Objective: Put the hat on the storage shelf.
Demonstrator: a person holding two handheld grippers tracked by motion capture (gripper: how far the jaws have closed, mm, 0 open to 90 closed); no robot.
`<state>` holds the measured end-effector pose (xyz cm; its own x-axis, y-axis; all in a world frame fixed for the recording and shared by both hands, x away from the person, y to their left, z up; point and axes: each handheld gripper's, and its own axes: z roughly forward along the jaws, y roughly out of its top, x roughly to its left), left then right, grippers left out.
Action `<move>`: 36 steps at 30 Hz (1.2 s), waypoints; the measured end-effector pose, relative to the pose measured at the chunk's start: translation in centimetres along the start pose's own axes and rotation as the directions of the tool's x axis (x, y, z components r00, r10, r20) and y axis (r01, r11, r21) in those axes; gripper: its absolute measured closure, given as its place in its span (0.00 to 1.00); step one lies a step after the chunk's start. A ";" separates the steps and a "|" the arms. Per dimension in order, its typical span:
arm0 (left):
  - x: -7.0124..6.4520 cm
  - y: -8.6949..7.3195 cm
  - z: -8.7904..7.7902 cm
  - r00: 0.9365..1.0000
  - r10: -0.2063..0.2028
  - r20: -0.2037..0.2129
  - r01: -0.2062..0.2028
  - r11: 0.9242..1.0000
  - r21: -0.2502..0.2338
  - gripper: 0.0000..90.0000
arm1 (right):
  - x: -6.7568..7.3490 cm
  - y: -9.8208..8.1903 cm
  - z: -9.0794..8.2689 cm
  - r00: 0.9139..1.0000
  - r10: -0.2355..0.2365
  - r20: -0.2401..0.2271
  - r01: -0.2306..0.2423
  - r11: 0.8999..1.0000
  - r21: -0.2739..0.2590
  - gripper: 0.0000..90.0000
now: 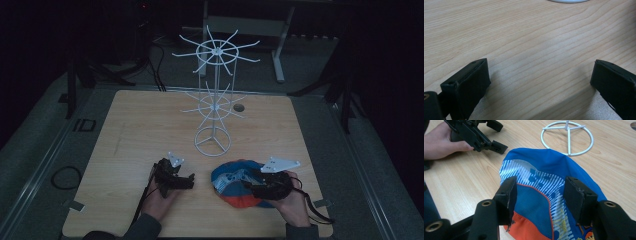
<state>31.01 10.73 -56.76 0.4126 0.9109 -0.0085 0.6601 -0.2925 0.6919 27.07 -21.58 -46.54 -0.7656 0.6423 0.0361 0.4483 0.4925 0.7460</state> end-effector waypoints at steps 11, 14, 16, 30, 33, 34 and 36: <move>0.0 0.0 0.0 1.000 0.002 -0.001 -0.002 1.000 0.000 0.03 | 0.0 0.0 0.0 1.000 -0.010 0.008 0.010 1.000 0.000 0.51; 0.0 0.0 0.0 1.000 0.001 0.000 -0.001 1.000 0.000 0.03 | -0.1 0.0 -0.1 1.000 -0.010 0.012 0.010 1.000 0.001 0.50; 0.0 0.0 0.0 1.000 0.001 0.000 -0.001 1.000 0.001 0.03 | -0.2 0.1 -0.1 1.000 -0.010 0.014 0.010 1.000 0.001 0.50; 0.0 0.0 0.0 1.000 0.002 0.000 -0.002 1.000 0.000 0.03 | -0.4 0.2 -0.4 1.000 -0.022 0.021 0.022 0.999 0.034 0.49; 0.0 0.0 0.0 1.000 0.002 0.000 -0.002 1.000 0.001 0.03 | -0.5 0.2 -0.3 0.999 -0.028 0.024 0.027 0.999 0.045 0.49; 0.0 0.0 0.0 1.000 0.002 0.000 -0.002 1.000 0.000 0.03 | -0.5 0.3 -0.3 0.999 -0.031 0.025 0.030 0.998 0.049 0.49; 0.0 0.0 0.0 1.000 0.001 0.000 -0.001 1.000 0.001 0.03 | -0.6 0.4 -0.4 0.999 -0.038 0.026 0.036 0.998 0.056 0.49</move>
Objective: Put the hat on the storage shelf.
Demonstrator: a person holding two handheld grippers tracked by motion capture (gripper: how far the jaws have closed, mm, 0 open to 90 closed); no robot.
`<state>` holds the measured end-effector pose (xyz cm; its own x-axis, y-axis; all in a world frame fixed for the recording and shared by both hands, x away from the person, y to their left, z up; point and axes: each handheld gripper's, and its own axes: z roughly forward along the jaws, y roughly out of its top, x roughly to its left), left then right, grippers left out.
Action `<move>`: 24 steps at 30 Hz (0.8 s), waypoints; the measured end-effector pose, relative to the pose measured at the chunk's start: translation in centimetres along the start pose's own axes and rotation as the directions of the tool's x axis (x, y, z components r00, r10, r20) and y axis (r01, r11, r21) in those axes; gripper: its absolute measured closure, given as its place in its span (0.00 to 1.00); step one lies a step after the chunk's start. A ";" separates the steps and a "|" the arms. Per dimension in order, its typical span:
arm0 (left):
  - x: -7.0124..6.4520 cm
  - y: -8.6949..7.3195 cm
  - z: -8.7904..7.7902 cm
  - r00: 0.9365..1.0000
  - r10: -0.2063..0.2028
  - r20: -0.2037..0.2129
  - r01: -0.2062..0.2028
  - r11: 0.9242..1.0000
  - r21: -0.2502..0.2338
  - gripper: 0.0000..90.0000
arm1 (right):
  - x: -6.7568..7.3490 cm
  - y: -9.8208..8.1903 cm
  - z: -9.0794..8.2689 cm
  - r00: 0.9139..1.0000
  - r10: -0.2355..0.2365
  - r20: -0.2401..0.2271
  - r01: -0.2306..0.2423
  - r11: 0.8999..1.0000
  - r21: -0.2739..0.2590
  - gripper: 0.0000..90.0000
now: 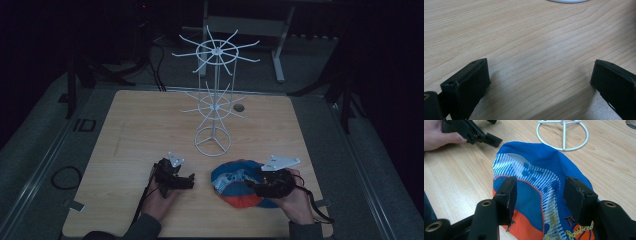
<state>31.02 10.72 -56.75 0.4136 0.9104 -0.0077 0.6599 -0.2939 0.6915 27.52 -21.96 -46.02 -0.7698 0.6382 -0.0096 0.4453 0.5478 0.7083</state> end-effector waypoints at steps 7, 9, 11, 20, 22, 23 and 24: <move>0.0 0.0 0.0 1.000 0.000 0.000 0.000 1.000 -0.001 0.03 | 0.0 0.5 0.0 1.000 -0.024 0.005 0.024 1.000 0.017 0.48; 0.0 0.0 0.0 1.000 0.000 0.000 0.000 1.000 0.000 0.03 | -0.1 1.0 -0.1 0.999 -0.037 0.005 0.037 0.999 0.026 0.48; 0.0 0.0 0.0 1.000 0.001 0.000 -0.001 1.000 0.000 0.03 | -0.1 1.3 -0.1 0.999 -0.049 0.002 0.049 0.998 0.029 0.47; 0.0 0.0 0.0 1.000 0.001 0.001 -0.001 1.000 0.002 0.03 | -0.3 2.9 -0.2 0.997 -0.077 -0.018 0.078 0.997 0.029 0.46; 0.0 0.0 0.0 1.000 0.001 0.001 -0.001 1.000 0.002 0.03 | -0.4 3.2 -0.1 0.996 -0.083 -0.019 0.084 0.996 0.034 0.45; 0.0 0.0 0.0 1.000 0.001 0.001 -0.001 1.000 0.004 0.03 | -0.4 3.3 0.0 0.996 -0.084 -0.020 0.085 0.996 0.038 0.45; 0.0 0.0 0.0 1.000 0.001 0.001 -0.001 1.000 0.004 0.03 | -0.5 3.4 0.0 0.996 -0.088 -0.021 0.089 0.995 0.041 0.45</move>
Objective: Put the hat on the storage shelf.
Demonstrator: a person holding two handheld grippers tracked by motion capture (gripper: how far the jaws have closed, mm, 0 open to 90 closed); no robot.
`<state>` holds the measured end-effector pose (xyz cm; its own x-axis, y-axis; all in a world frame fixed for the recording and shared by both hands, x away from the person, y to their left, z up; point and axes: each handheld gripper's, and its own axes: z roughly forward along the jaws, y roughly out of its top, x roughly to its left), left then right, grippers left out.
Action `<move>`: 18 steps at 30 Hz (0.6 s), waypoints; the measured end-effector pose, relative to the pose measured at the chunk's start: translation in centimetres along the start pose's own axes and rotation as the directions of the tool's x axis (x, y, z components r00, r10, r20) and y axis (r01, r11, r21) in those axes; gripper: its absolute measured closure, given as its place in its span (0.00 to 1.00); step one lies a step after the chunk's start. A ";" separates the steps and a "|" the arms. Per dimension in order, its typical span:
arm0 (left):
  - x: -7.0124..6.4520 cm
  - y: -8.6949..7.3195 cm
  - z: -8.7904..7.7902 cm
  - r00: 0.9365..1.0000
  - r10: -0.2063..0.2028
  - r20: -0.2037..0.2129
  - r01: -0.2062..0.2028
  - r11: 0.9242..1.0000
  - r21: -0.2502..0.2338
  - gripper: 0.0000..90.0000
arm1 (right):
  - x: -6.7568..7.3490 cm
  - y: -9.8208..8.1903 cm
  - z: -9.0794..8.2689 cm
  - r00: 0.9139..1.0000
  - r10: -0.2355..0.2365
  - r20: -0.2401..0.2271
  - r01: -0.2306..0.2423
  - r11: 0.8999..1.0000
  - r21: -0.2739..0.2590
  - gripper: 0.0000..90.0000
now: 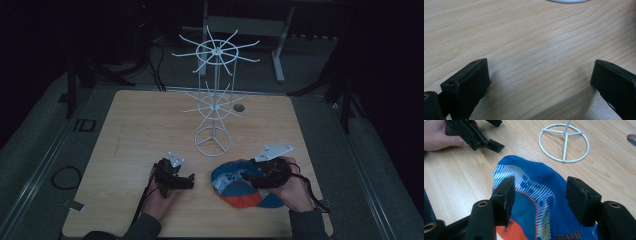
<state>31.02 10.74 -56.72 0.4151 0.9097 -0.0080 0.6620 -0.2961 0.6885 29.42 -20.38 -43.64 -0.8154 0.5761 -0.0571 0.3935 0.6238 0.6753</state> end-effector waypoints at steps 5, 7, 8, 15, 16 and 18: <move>0.0 0.0 0.0 1.000 0.000 0.000 0.000 1.000 -0.001 0.03 | -0.3 0.4 0.2 1.000 -0.007 -0.002 0.007 1.000 0.012 0.45; 0.0 0.0 0.0 1.000 0.000 0.000 0.000 1.000 -0.001 0.03 | -0.5 0.5 0.3 1.000 -0.014 -0.002 0.014 1.000 0.020 0.45; 0.0 0.0 0.0 1.000 0.000 0.000 0.000 1.000 -0.001 0.03 | -0.5 0.6 0.3 1.000 -0.014 -0.002 0.014 1.000 0.023 0.44; 0.0 0.0 0.0 1.000 0.000 0.000 0.000 1.000 -0.002 0.03 | -0.9 1.0 0.9 0.999 -0.032 -0.005 0.032 0.998 0.053 0.44; 0.0 0.0 0.0 1.000 0.000 0.000 0.000 1.000 -0.002 0.03 | -0.9 1.0 1.1 0.999 -0.034 -0.006 0.034 0.998 0.058 0.43; 0.0 0.0 0.0 1.000 0.000 0.000 0.000 1.000 -0.002 0.03 | -0.9 1.1 1.3 0.999 -0.036 -0.007 0.037 0.997 0.065 0.43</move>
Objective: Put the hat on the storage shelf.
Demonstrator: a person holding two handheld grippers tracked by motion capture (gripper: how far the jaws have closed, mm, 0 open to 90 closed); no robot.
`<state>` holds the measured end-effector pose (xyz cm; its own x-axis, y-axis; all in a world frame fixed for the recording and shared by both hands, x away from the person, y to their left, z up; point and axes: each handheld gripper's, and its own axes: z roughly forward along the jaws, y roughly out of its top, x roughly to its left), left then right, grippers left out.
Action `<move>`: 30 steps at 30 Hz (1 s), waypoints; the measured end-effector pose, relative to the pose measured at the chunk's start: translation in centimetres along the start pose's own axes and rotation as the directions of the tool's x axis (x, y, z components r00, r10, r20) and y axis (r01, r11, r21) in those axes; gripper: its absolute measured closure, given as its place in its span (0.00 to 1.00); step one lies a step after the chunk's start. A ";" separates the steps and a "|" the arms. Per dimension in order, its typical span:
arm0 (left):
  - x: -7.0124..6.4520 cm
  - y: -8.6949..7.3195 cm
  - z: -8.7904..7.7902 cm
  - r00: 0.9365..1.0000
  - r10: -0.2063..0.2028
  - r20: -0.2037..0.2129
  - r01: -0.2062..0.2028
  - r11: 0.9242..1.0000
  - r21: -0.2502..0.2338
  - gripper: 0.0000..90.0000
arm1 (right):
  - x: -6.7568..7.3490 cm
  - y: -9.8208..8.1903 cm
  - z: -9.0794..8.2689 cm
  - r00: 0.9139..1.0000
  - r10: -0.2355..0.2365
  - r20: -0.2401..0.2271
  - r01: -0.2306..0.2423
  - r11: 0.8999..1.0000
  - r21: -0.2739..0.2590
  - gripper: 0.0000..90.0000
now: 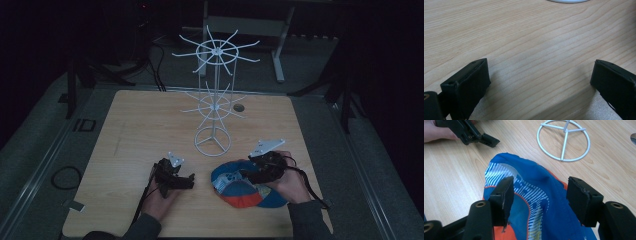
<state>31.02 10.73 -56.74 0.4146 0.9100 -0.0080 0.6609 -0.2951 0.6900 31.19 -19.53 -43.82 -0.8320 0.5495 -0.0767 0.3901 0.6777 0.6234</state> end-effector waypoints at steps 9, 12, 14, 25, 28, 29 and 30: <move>0.0 0.0 0.0 1.000 0.000 0.001 0.000 1.000 0.002 0.03 | -0.3 0.3 0.7 1.000 -0.007 -0.005 0.007 1.000 0.004 0.40; 0.0 0.0 0.0 1.000 0.000 0.000 0.000 1.000 0.000 0.03 | -0.5 0.5 1.1 1.000 -0.015 -0.013 0.015 1.000 0.020 0.39; 0.0 0.0 0.0 1.000 0.000 0.000 0.000 1.000 0.000 0.03 | -0.5 0.6 1.4 1.000 -0.026 -0.017 0.026 0.999 0.030 0.38; 0.0 0.0 0.0 1.000 -0.001 0.000 0.001 1.000 0.000 0.03 | -0.9 1.0 2.8 0.998 -0.044 -0.045 0.048 0.995 0.083 0.32; 0.0 0.0 0.0 1.000 -0.001 0.000 0.001 1.000 -0.001 0.03 | -0.9 1.1 3.1 0.998 -0.047 -0.051 0.052 0.994 0.093 0.31; 0.0 0.0 0.0 1.000 -0.002 0.000 0.002 1.000 -0.002 0.03 | -0.9 1.1 3.2 0.997 -0.047 -0.053 0.052 0.994 0.096 0.30; 0.0 0.0 0.0 1.000 -0.002 0.000 0.002 1.000 -0.002 0.03 | -1.0 1.1 3.3 0.997 -0.047 -0.053 0.052 0.994 0.097 0.30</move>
<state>31.02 10.71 -56.75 0.4129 0.9107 -0.0093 0.6606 -0.2924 0.6914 33.74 -17.67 -45.66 -0.8692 0.4901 -0.0645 0.3826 0.7496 0.5401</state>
